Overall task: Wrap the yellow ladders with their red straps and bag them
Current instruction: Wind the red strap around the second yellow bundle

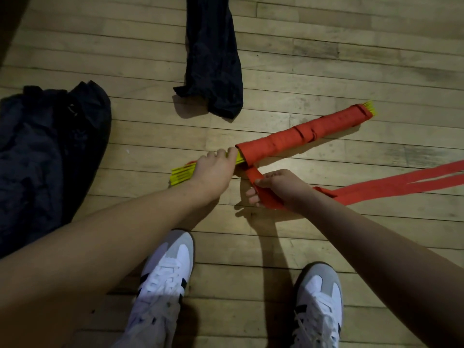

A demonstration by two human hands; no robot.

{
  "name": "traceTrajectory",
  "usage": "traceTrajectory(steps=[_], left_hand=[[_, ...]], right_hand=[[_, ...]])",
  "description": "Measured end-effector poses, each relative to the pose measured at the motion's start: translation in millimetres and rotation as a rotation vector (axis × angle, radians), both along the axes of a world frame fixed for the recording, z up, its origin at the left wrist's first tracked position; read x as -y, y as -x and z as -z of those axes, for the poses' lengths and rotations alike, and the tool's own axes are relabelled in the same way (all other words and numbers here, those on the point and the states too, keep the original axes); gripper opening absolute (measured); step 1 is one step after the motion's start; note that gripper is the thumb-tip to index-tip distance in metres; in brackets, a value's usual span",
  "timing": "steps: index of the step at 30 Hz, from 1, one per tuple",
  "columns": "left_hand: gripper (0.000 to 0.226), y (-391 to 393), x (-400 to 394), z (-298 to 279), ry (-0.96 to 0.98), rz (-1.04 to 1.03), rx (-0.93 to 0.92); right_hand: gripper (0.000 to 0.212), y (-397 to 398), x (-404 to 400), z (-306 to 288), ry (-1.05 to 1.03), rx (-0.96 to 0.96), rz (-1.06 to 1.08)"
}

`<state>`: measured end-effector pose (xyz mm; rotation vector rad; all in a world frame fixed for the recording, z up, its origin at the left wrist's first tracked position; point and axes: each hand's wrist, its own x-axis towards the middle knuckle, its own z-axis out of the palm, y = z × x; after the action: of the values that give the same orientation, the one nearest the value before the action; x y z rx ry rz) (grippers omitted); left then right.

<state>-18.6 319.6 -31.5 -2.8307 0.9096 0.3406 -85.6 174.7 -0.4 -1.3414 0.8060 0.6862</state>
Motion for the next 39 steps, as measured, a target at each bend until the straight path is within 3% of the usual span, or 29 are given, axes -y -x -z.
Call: traceTrajectory(steps=[13,17,22,25,29,34,39], left_hand=[[0.042,-7.7,-7.5,-0.8,-0.011,0.114,0.007],[0.044,13.6,-11.6,-0.3,-0.048,0.169,-0.085],[0.07,16.1,-5.4,-1.8,-0.007,0.026,-0.14],[0.064,16.1,0.4,-4.1,0.058,-0.082,-0.168],[0.056,12.3,1.1,-4.0,0.045,-0.061,-0.139],[0.041,-6.3,7.3,-10.3,0.052,-0.101,-0.146],[0.041,-18.9,15.4,-12.5,0.052,-0.127,-0.131]], right_hand=[[0.011,-3.9,-4.2,3.4,-0.003,0.029,-0.01],[0.02,1.8,-1.9,1.8,0.008,0.026,-0.052],[0.012,9.9,0.9,-3.3,0.015,0.007,-0.035],[0.014,8.7,0.0,-3.7,0.097,0.028,-0.063],[0.029,5.4,-1.3,-4.6,0.204,0.051,-0.14],[0.023,-1.5,-3.0,-4.6,0.241,0.096,-0.119],[0.014,-6.5,-0.2,-0.7,0.204,0.117,-0.035]])
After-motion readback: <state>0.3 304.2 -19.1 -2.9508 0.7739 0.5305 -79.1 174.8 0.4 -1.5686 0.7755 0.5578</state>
